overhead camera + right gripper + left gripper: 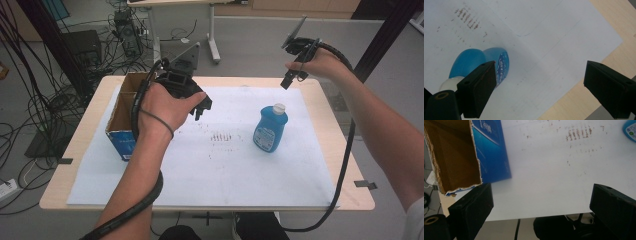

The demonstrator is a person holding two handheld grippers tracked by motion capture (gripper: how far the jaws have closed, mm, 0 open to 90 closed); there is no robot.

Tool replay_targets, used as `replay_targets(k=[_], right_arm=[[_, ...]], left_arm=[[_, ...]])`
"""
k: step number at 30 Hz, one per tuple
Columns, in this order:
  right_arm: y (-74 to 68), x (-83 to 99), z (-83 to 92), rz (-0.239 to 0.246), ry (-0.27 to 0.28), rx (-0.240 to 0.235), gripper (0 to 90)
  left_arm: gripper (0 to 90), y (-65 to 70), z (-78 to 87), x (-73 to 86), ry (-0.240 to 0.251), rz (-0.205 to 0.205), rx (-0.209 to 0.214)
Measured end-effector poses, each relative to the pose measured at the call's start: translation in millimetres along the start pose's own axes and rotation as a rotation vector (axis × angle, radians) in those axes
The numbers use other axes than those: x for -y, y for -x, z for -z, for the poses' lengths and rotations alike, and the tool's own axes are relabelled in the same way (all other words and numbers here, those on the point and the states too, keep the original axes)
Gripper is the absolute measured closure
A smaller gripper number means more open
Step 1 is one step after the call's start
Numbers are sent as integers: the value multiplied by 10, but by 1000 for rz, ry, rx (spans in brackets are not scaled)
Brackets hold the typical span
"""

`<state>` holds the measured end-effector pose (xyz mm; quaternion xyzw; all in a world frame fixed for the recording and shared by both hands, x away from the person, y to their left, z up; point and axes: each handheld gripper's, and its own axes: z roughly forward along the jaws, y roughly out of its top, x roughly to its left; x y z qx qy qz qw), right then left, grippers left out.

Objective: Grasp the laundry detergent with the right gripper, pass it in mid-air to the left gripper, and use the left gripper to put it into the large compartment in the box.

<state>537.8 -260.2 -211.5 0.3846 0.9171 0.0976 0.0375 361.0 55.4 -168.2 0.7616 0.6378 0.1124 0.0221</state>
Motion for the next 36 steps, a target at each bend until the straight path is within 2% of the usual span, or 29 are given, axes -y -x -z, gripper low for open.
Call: replay_targets(k=[17,36], right_arm=[[4,56,14,-5,11,-5,110],[6,264,11,-23,25,-27,108]], left_arm=[[55,3,-16,11,-3,1,7],[55,16,-36,34,-2,-2,11]])
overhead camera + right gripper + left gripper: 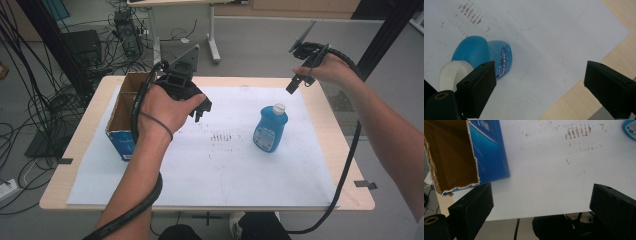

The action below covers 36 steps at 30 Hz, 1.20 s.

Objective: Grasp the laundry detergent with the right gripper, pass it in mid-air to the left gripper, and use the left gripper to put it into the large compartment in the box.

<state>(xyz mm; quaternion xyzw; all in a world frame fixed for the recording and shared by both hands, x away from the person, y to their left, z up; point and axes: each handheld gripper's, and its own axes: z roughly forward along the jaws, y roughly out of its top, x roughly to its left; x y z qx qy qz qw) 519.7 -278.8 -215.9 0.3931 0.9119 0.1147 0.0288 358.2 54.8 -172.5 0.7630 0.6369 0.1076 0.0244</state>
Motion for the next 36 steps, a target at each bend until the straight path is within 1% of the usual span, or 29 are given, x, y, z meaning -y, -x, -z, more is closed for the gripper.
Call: replay_targets(k=[9,14,19,23,26,30,33,36], right_arm=[[-38,143,48,-2,10,-4,108],[-61,257,92,-3,30,-10,109],[-86,426,114,-6,47,-15,108],[-115,565,105,-3,47,-17,108],[-138,662,109,8,50,-12,105],[-204,808,122,13,72,-21,100],[-250,900,119,17,75,-26,100],[-300,1015,116,18,97,-28,99]], left_arm=[[55,23,22,43,6,-6,4],[55,39,35,77,9,-6,6],[55,50,39,107,11,-8,8],[55,63,39,122,14,-11,11],[55,71,46,129,16,-14,13],[55,78,49,142,17,-17,13],[55,86,45,152,15,-22,15],[55,93,38,160,17,-21,17]])
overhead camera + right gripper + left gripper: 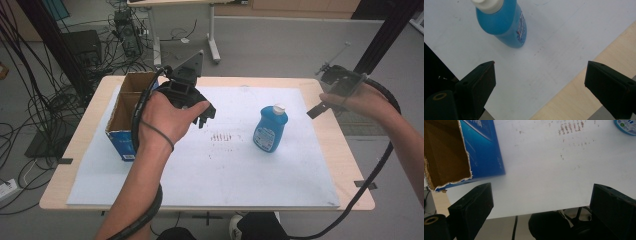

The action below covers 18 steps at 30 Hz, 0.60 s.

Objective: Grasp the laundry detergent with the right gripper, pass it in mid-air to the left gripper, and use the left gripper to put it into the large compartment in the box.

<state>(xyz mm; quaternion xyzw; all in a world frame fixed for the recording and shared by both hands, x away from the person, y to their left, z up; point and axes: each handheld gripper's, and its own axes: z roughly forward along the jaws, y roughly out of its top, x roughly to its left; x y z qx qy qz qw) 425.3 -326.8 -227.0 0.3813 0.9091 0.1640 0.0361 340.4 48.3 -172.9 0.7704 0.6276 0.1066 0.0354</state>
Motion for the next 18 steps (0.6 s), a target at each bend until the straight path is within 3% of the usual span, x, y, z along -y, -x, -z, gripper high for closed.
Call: replay_targets(k=[9,18], right_arm=[[-126,300,-139,-1,57,-9,87],[-223,456,-290,-1,114,-14,72]], left_arm=[[55,25,-50,-4,-5,-7,7],[55,5,-53,-11,-6,-7,0]])
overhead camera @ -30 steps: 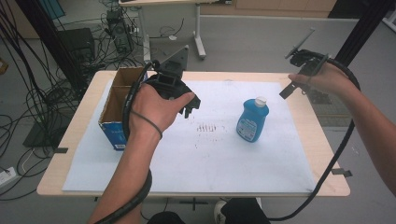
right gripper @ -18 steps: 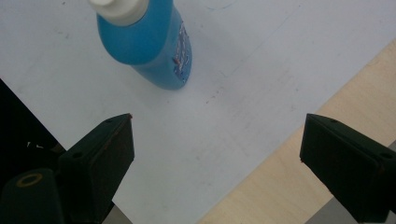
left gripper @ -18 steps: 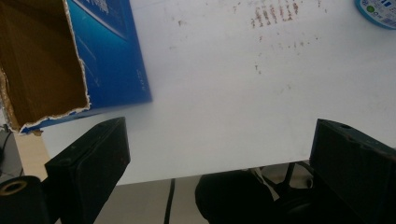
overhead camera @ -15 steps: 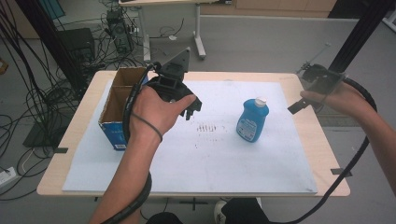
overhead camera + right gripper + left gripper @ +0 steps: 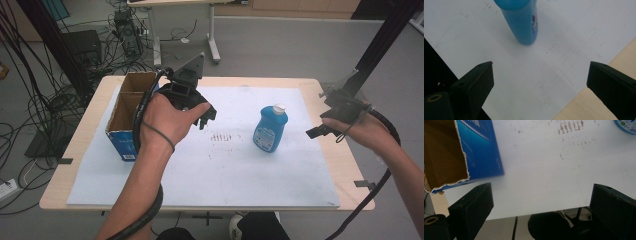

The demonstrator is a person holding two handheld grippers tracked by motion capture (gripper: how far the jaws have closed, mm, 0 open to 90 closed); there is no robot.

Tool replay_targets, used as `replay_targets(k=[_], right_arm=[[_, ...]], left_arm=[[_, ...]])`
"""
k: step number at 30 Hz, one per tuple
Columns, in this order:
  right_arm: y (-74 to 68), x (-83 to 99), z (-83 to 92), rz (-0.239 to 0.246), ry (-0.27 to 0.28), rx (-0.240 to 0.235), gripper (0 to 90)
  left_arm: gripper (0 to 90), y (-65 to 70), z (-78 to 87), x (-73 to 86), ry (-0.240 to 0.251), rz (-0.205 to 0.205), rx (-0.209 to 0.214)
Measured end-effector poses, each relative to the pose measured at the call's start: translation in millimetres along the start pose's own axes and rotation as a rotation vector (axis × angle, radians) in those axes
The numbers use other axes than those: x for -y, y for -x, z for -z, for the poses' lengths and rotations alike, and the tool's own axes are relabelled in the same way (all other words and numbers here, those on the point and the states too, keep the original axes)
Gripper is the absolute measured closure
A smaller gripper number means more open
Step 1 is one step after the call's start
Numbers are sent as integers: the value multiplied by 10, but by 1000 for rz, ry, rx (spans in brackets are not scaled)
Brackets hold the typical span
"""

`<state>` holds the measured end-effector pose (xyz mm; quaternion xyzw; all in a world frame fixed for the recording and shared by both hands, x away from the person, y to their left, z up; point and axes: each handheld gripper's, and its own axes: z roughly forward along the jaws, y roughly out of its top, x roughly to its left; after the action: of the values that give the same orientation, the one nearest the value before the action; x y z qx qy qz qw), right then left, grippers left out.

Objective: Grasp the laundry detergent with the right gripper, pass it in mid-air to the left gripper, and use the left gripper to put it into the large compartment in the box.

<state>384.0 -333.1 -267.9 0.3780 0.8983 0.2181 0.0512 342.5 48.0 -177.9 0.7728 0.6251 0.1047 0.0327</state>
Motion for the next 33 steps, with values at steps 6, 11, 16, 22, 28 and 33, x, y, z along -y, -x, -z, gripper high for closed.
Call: replay_targets(k=[6,11,16,22,28,33], right_arm=[[-27,100,-169,-6,43,16,60],[-57,166,-290,-9,68,17,57],[-100,209,-420,-14,86,11,52],[-180,208,-572,3,114,14,47],[-241,189,-686,-4,150,16,42],[-282,172,-773,-1,177,17,41]], left_arm=[[55,7,-29,-9,-1,-2,-3],[55,9,-55,-23,-6,0,-1],[55,4,-69,-35,-8,-6,-2],[55,-14,-84,-38,-8,-3,-2],[55,-51,-111,-28,-13,3,-3],[55,-82,-122,-18,-13,7,-4]])
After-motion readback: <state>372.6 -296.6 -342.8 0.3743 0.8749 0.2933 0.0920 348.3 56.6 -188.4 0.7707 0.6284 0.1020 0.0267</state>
